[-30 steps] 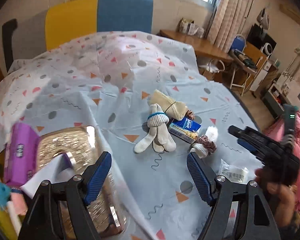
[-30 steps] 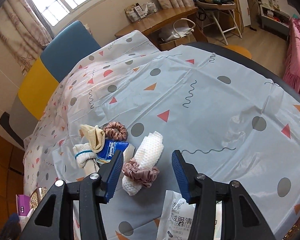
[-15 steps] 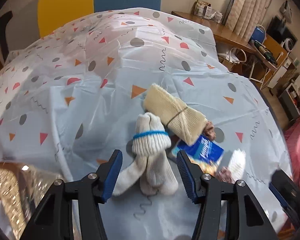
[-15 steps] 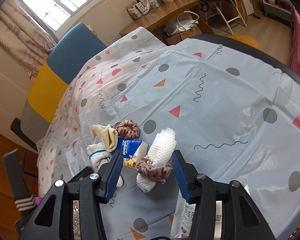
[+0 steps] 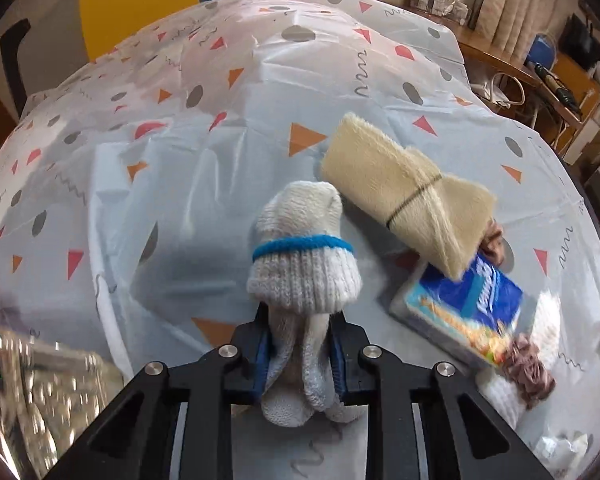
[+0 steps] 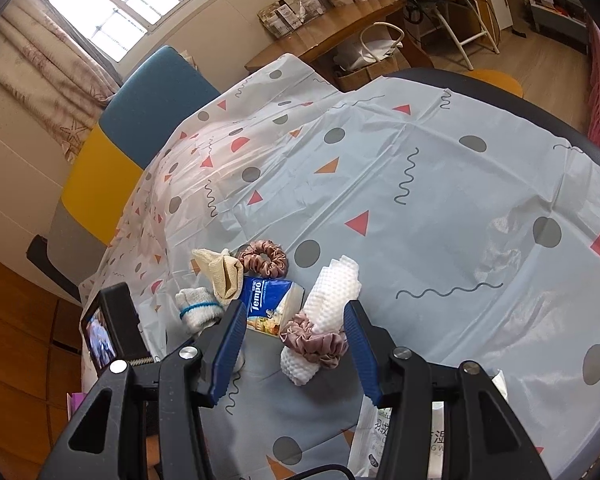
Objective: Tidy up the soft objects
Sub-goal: 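Grasp the white knit glove with the left gripper while the right gripper grasps the beige mesh roll, then carry the white knit glove into the gold tray and open the left gripper, then carry the beige mesh roll into the gold tray and open the right gripper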
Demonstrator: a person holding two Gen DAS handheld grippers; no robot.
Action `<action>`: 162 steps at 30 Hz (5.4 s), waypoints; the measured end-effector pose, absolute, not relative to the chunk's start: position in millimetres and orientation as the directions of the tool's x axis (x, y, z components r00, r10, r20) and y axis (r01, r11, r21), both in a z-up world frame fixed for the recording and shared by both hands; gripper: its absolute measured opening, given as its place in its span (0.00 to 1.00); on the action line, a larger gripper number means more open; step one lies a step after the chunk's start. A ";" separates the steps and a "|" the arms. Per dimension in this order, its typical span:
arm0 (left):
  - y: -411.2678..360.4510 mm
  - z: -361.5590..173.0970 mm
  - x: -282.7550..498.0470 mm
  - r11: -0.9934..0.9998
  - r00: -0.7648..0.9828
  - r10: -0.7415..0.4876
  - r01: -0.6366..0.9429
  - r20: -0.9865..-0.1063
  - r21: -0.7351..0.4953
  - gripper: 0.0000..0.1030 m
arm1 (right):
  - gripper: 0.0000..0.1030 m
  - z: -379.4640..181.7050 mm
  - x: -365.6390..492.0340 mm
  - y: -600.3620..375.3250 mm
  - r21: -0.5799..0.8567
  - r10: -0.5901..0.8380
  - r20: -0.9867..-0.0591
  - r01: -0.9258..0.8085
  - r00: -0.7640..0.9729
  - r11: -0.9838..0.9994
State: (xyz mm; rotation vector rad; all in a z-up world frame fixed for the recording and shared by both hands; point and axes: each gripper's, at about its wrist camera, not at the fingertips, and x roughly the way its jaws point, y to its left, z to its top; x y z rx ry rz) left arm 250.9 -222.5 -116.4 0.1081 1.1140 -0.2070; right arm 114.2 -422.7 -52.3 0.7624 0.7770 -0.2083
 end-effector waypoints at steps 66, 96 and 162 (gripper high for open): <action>-161.1 21.9 187.6 0.939 0.590 -0.331 0.287 -0.737 -0.192 0.23 | 0.41 -52.2 131.8 -345.0 0.180 0.095 -0.752 0.064 0.652 0.982; 239.2 -43.6 16.2 0.898 0.641 0.077 -0.378 -0.764 -0.227 0.23 | 0.43 -124.3 139.9 -265.9 -0.057 0.029 -0.904 -0.187 0.427 0.981; 222.6 -46.6 -5.3 0.926 0.677 0.193 -0.366 -0.710 -0.098 0.69 | 0.41 69.9 144.9 -63.5 0.151 0.440 -0.657 -0.464 0.613 0.873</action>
